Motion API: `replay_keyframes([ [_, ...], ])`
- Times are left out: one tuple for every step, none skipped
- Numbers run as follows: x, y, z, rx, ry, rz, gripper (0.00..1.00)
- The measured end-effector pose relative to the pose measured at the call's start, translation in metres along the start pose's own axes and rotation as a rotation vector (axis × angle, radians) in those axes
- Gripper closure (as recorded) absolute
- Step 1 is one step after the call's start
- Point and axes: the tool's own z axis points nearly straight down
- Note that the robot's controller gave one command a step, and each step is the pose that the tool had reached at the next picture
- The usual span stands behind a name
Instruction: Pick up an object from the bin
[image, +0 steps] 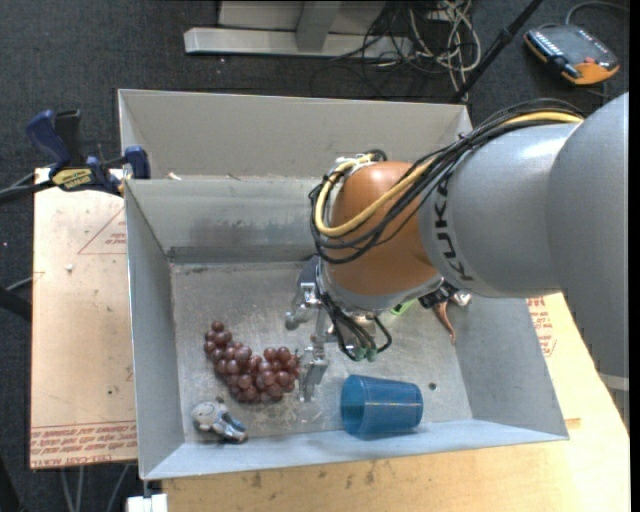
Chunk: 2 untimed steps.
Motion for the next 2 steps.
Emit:
replay_keyframes([
  [-0.002, -0.001, -0.004, -0.001, -0.008, 0.003, 0.00],
  [0.002, 0.015, 0.045, -0.001, -0.011, -0.085, 0.00],
])
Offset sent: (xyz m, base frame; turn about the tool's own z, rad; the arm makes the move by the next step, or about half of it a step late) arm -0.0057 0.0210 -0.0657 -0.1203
